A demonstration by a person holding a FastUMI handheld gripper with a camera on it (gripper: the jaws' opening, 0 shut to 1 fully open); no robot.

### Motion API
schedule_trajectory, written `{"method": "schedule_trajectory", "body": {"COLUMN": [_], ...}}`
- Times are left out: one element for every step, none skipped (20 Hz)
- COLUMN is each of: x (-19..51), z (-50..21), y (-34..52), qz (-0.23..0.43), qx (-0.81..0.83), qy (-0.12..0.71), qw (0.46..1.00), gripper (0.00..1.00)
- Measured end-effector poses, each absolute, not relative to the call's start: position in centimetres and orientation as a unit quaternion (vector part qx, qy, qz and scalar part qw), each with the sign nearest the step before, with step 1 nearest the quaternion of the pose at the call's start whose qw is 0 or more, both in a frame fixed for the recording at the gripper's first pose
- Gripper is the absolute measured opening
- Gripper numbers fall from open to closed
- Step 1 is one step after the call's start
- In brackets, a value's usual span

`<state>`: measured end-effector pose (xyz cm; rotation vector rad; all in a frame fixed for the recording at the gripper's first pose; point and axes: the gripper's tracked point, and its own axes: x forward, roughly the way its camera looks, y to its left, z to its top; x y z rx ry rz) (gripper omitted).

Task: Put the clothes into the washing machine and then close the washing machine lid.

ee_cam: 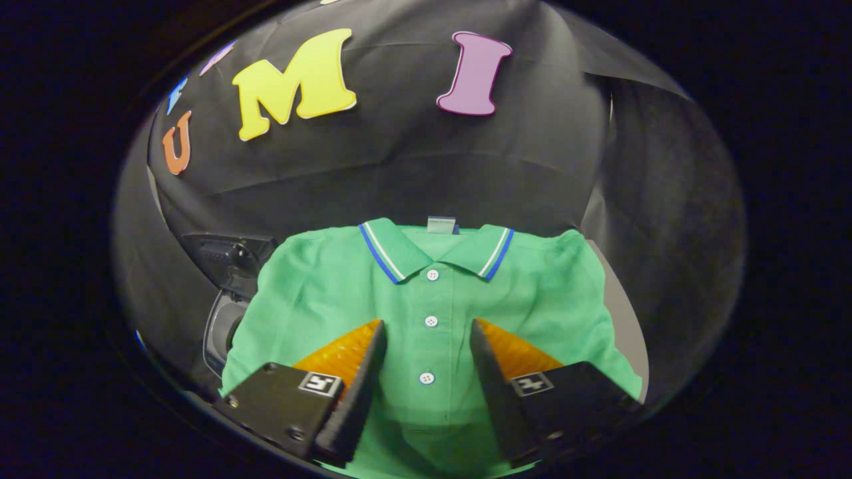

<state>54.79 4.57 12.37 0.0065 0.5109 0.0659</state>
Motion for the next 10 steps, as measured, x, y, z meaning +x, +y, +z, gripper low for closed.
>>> {"method": "schedule_trajectory", "body": {"x": [54.8,55.0,55.1,54.9,54.8,54.8,54.7,54.5,54.1,53.5], "z": [12.3,12.1,12.0,12.1,12.5,12.2,12.3,12.3,12.4,12.3], "y": [4.3,4.3,4.4,4.5,4.5,4.5,4.6,4.7,4.8,5.0], "qz": [0.020,0.013,0.015,0.020,0.023,0.024,0.025,0.028,0.031,0.035], "qx": [0.009,0.009,0.002,-0.005,-0.007,-0.005,-0.001,0.003,0.008,0.013], "qy": [0.247,0.246,0.249,0.251,0.252,0.252,0.252,0.251,0.251,0.249], "qw": [0.969,0.969,0.968,0.968,0.968,0.967,0.967,0.968,0.968,0.968], "gripper": [0.66,0.54,0.42,0.30,0.18,0.11,0.09,0.07,0.06,0.05]}}
